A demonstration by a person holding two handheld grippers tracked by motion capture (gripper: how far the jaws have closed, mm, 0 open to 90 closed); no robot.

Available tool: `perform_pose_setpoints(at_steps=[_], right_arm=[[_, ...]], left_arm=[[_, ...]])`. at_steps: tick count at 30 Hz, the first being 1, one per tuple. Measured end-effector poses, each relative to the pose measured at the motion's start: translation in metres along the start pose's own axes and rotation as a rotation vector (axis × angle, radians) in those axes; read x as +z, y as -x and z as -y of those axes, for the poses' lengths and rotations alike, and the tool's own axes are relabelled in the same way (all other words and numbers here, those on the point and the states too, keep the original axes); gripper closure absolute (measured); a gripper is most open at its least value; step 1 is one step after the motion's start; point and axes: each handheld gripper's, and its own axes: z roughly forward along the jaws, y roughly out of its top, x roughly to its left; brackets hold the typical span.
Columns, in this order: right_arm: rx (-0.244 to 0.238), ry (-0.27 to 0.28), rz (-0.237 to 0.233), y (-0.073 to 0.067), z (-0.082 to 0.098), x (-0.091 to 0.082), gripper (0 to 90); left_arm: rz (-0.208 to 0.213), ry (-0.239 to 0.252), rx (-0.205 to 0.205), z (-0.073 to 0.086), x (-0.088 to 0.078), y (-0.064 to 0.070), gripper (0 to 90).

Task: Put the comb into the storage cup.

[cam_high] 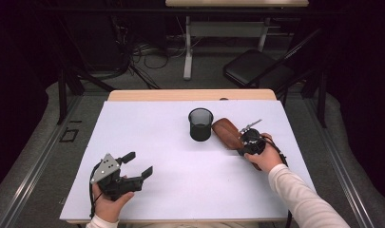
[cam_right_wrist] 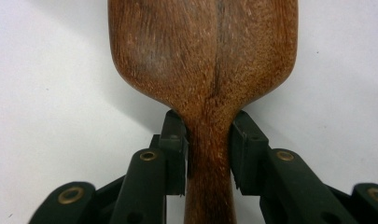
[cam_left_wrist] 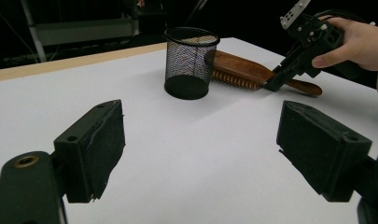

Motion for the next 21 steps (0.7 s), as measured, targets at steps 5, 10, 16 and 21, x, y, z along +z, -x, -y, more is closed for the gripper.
perform_pose_setpoints(at_steps=[5, 10, 16, 21], right_arm=[[-0.006, 0.000, -0.002, 0.000, 0.000, 0.000, 71.3], [0.001, 0.015, -0.011, 0.000, 0.001, 0.001, 71.9], [0.002, 0.013, -0.018, 0.001, 0.001, 0.000, 72.2], [0.020, 0.020, -0.027, 0.002, 0.002, 0.000, 72.3]], left_arm=[[0.000, 0.000, 0.002, 0.000, 0.000, 0.000, 15.3], [0.000, -0.002, 0.002, 0.000, 0.000, 0.000, 15.3], [0.000, -0.001, 0.001, 0.000, 0.000, 0.000, 15.3], [0.000, -0.001, 0.001, 0.000, 0.000, 0.000, 15.3]])
